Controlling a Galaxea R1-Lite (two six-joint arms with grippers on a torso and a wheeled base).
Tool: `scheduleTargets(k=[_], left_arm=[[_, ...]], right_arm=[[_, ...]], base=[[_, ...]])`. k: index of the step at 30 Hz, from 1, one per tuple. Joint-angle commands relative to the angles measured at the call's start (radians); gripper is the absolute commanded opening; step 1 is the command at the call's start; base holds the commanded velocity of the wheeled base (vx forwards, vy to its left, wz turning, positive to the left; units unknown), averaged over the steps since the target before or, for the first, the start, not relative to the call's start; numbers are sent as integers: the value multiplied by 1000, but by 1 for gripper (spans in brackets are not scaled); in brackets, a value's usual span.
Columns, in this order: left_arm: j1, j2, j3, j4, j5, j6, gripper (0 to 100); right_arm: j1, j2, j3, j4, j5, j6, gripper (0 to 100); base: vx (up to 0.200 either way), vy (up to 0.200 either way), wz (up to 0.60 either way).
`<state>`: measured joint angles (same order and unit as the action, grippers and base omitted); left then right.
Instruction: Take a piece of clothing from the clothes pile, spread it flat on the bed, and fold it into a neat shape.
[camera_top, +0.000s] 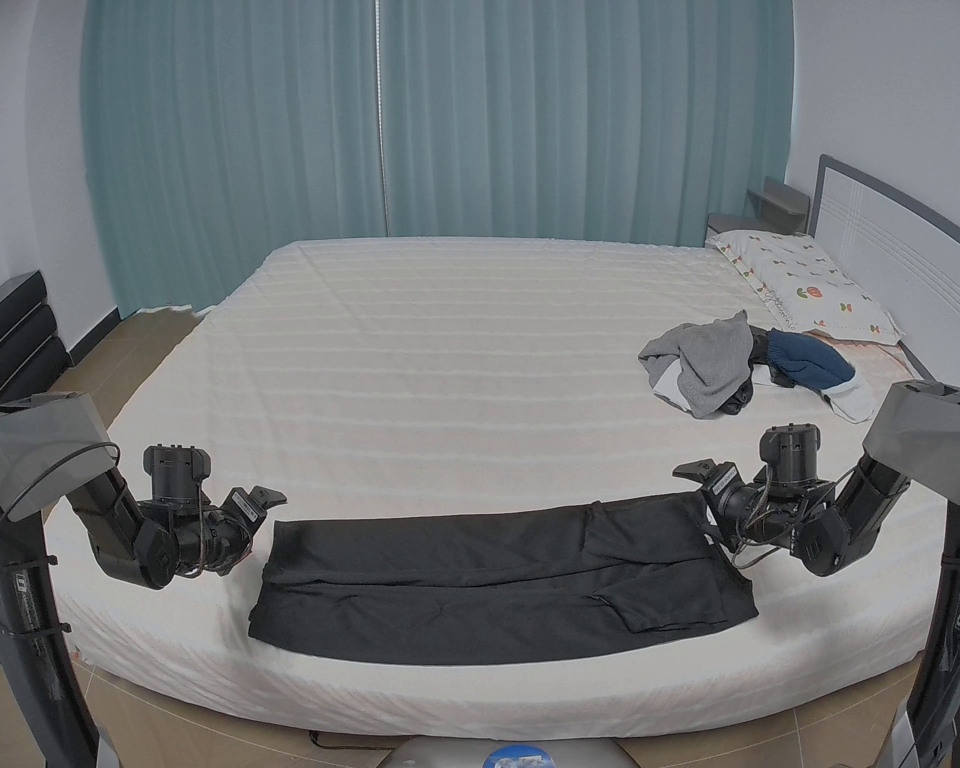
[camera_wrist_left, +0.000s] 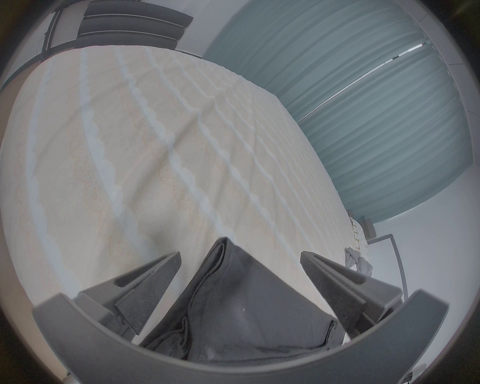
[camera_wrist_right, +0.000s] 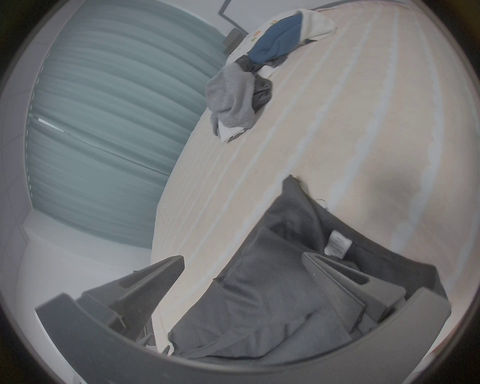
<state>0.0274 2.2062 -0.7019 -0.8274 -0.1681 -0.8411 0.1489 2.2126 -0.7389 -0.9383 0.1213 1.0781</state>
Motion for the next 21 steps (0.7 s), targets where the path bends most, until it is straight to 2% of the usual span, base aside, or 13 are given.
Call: scheduleTargets(k=[1,7,9,11,12,13,16,18,21], left_arm=[[0,-2,32,-4,-14,88,100],[-4,21,15,-7,-41,172,100],[-3,27,13,-10,-42,224,100],[3,27,10,-10,-44,315,100],[3,27,10,-7,-44,323,100],[2,27,-5,4,-48,356,100],[-4,41,-48,24,-48,376,100],[-15,67,-100,100,-50,422,100],[-14,63,-116,146,-70,459,100]], right_arm=[[-37,3,56,-47,24,29,100],[-65,-4,72,-59,70,40,100],[-74,-7,84,-57,90,45,100],[-77,-8,99,-59,103,62,100],[-78,-8,99,-59,104,63,100],[-78,-5,96,-59,106,71,100],[-78,4,93,-59,107,72,100],[-80,12,98,-59,113,72,100],[-80,12,104,-57,126,69,100]], base=[[0,0,0],[0,0,0],[0,0,0],[0,0,0],[0,0,0],[0,0,0],[0,0,0],[0,0,0],[0,0,0]])
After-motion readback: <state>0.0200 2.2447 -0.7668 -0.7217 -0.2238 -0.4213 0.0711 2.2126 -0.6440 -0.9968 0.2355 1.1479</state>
